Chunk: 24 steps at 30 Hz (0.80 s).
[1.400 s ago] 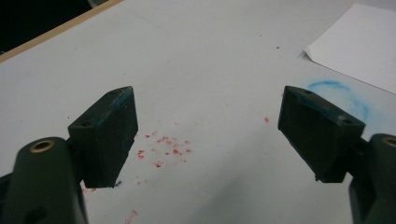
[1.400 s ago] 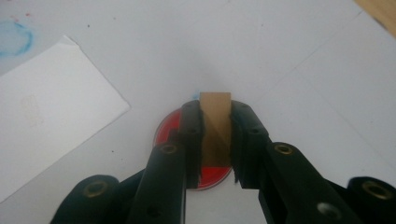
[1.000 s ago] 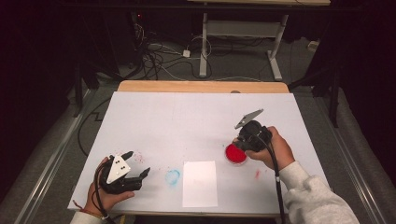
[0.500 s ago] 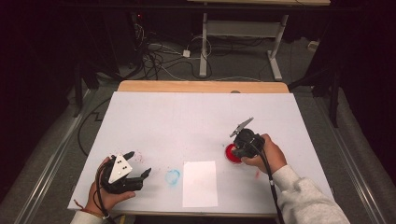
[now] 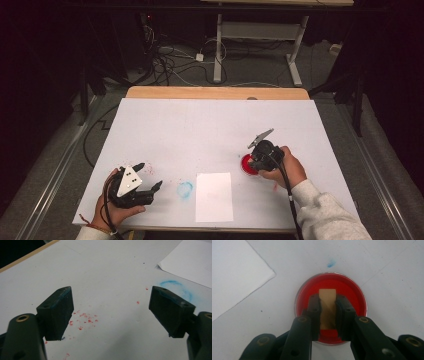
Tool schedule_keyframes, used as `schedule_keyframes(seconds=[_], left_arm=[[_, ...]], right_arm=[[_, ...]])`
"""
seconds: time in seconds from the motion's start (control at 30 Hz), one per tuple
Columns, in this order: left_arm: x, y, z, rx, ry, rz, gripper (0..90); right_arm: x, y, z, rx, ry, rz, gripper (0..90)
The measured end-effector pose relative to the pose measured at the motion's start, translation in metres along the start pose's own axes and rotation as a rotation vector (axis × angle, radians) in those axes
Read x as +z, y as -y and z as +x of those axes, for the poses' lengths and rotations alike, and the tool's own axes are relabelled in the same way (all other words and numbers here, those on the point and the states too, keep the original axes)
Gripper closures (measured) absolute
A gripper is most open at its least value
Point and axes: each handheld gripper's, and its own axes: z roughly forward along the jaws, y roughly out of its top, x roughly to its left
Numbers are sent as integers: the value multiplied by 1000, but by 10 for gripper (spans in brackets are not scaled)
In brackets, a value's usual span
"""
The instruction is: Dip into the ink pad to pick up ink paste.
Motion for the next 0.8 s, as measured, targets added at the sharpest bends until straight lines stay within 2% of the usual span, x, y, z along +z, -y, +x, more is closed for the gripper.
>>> schedule_keyframes(seconds=[0.13, 0.67, 0.8], left_arm=[[0, 0, 0, 2, 3, 1, 196], [3, -1, -1, 15, 5, -1, 201], [3, -1, -1, 4, 8, 4, 201]], right_arm=[[1, 1, -1, 14, -7, -4, 765], [2, -4, 6, -41, 41, 30, 766], [1, -5, 6, -34, 41, 35, 765]])
